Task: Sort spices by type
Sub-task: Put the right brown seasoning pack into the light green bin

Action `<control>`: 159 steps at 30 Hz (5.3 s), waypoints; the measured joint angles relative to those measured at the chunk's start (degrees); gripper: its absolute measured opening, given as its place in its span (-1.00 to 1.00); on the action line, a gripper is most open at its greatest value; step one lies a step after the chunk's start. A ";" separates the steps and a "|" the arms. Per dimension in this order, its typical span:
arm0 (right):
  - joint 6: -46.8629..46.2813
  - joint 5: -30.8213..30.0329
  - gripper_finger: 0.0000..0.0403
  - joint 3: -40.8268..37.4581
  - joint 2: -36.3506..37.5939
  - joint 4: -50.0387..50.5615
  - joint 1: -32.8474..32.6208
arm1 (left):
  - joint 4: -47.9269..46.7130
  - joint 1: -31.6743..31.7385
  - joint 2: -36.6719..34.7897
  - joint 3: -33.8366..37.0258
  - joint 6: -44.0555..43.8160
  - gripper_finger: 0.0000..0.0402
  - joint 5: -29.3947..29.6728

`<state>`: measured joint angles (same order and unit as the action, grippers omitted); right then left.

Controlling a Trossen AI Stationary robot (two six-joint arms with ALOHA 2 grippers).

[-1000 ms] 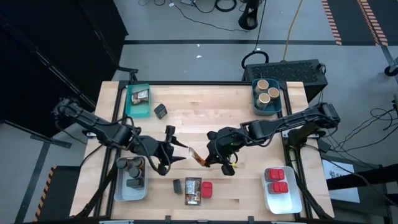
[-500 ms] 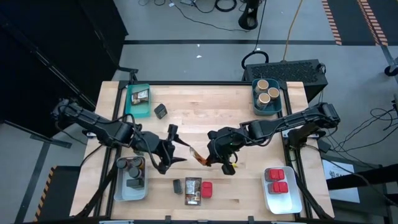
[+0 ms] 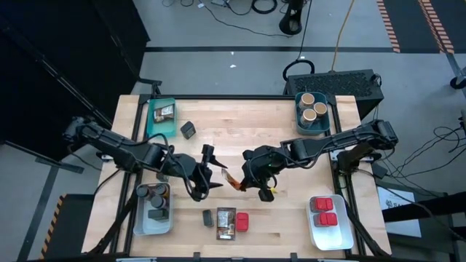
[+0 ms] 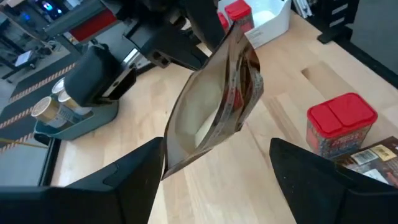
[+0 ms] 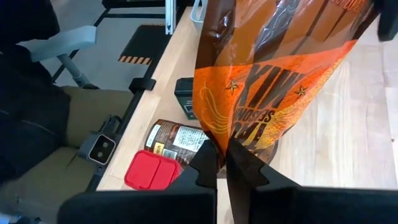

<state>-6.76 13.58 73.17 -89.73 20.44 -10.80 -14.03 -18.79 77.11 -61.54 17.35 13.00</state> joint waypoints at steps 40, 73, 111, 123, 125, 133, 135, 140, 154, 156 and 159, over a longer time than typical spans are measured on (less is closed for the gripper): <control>1.88 -0.39 -1.00 0.03 -0.28 0.92 0.39 | 5.79 1.68 3.99 0.00 4.54 -0.81 -3.48; -2.27 -17.01 -0.14 0.07 9.68 6.85 0.91 | -9.01 1.56 -0.33 0.04 -2.27 -0.81 19.65; 3.03 -25.78 -0.15 -7.29 12.12 3.61 2.47 | -60.92 34.73 -10.17 0.02 -37.81 -0.81 26.56; 3.02 -25.82 -0.15 -8.96 12.12 1.08 3.66 | -58.29 43.21 -9.04 0.02 -25.82 -0.81 30.13; 3.02 -25.81 -0.15 -8.96 12.13 0.94 3.66 | -57.22 44.08 -8.12 0.07 -23.49 -0.81 30.09; 3.02 -25.75 -0.15 -8.96 12.13 1.28 3.66 | -56.54 48.08 -5.25 3.93 -19.92 -0.81 29.68; 3.02 -25.73 -0.15 -8.96 12.11 1.27 3.66 | -55.99 48.68 -4.83 4.02 -19.90 -0.81 31.04; 3.15 -25.71 -0.15 -8.96 12.13 1.30 3.66 | -50.25 49.42 -4.66 4.04 -15.94 -0.79 30.16; 2.99 -25.70 -0.15 -8.96 12.13 2.13 3.64 | -47.07 54.77 -4.66 4.07 -3.35 -0.78 26.78; 2.99 -25.70 -0.15 -8.96 12.12 2.13 3.60 | -46.42 55.67 -4.66 4.07 -2.61 -0.78 26.26; 2.98 -25.70 -0.15 -8.96 12.13 2.13 3.60 | -46.39 57.05 -4.66 4.07 -0.25 -0.78 26.03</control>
<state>-3.78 -12.12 64.20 -77.60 22.57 -7.20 -60.42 38.26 72.44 -57.47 17.10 39.02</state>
